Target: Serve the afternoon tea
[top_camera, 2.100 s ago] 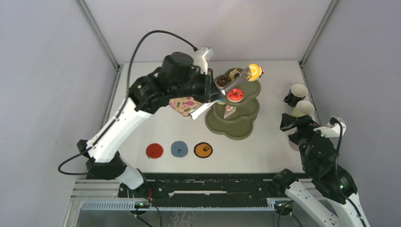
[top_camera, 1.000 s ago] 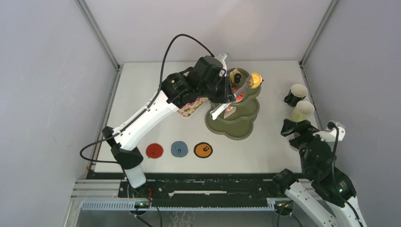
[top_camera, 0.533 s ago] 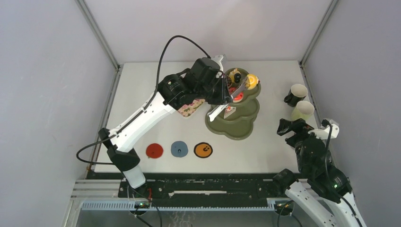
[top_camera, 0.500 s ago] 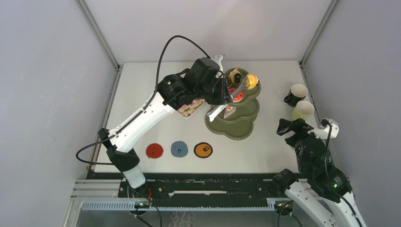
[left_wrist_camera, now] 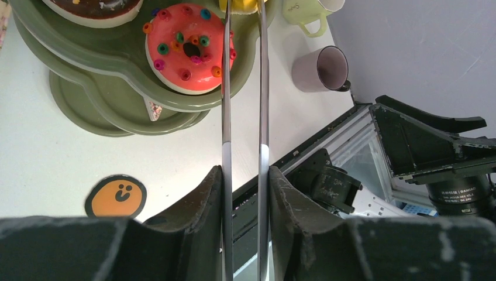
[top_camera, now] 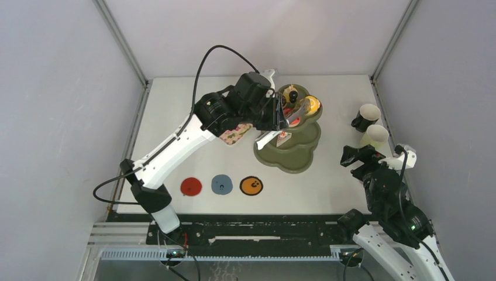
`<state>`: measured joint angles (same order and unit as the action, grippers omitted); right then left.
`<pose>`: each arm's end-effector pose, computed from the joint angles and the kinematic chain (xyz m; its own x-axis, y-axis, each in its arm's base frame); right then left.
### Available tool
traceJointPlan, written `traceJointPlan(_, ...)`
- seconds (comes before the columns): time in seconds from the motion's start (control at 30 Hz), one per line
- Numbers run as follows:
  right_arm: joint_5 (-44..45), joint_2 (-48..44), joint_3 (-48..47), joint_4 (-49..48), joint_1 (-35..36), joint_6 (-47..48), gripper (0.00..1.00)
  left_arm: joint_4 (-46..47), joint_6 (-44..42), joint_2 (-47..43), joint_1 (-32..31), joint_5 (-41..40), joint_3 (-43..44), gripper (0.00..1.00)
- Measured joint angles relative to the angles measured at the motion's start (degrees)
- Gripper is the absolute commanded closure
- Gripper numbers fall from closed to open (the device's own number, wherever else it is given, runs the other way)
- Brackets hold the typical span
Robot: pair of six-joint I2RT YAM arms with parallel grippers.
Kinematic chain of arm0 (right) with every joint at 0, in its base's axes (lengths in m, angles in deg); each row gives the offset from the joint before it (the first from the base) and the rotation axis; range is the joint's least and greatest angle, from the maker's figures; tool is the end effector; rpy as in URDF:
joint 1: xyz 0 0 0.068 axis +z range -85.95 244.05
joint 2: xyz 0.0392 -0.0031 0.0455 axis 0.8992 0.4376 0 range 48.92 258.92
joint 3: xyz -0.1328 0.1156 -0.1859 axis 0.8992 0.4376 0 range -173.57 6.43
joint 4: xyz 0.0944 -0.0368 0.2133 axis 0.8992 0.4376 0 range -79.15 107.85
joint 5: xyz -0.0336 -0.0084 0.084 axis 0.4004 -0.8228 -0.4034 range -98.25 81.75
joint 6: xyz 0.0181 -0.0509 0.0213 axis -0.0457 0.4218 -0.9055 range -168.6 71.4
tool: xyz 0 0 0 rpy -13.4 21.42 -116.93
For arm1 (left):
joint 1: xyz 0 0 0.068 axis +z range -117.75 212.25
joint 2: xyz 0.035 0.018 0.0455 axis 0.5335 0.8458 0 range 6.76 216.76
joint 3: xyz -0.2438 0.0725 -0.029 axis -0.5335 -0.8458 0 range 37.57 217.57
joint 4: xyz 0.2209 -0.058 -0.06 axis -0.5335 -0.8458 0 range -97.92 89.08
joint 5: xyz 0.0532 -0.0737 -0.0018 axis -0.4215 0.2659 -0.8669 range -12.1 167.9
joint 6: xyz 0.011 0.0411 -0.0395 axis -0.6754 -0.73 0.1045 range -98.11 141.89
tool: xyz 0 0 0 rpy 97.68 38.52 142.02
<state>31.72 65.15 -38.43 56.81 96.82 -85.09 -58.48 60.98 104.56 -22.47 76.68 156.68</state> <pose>0.0536 0.0027 0.3079 -0.1412 0.4511 -0.8812 0.2300 0.8807 0.4140 0.1900 -0.2670 0.4245 -0.7735 0.0017 -0.6338 0.4104 0.7634 -0.4988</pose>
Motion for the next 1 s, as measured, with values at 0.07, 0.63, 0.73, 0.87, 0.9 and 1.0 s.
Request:
traceJointPlan(0.07, 0.0, 0.0, 0.0, 0.0, 0.0, 0.1, 0.08, 0.0, 0.0, 0.0, 0.0, 0.0, 0.0, 0.65)
traceJointPlan(0.63, -0.5, -0.1, 0.0, 0.2, 0.0, 0.0, 0.08, -0.3, -1.8, -2.2, 0.0, -2.1, 0.1, 0.64)
traceJointPlan(0.73, -0.9, -0.1, 0.0, 0.2, 0.0, 0.0, 0.09, -0.3, -2.1, -2.4, 0.0, -2.4, 0.1, 0.64)
traceJointPlan(0.87, -1.5, -0.1, 0.0, 0.5, 0.0, -0.1, 0.09, -0.3, -2.7, -2.5, 0.0, -2.7, 0.1, 0.62)
traceJointPlan(0.9, -1.5, -0.1, 0.0, 0.6, 0.0, -0.1, 0.09, -0.3, -2.8, -2.5, 0.0, -2.7, 0.1, 0.61)
traceJointPlan(1.0, -1.6, -0.1, 0.0, 0.6, 0.0, -0.3, 0.09, -0.4, -3.2, -2.5, 0.0, -2.8, 0.1, 0.61)
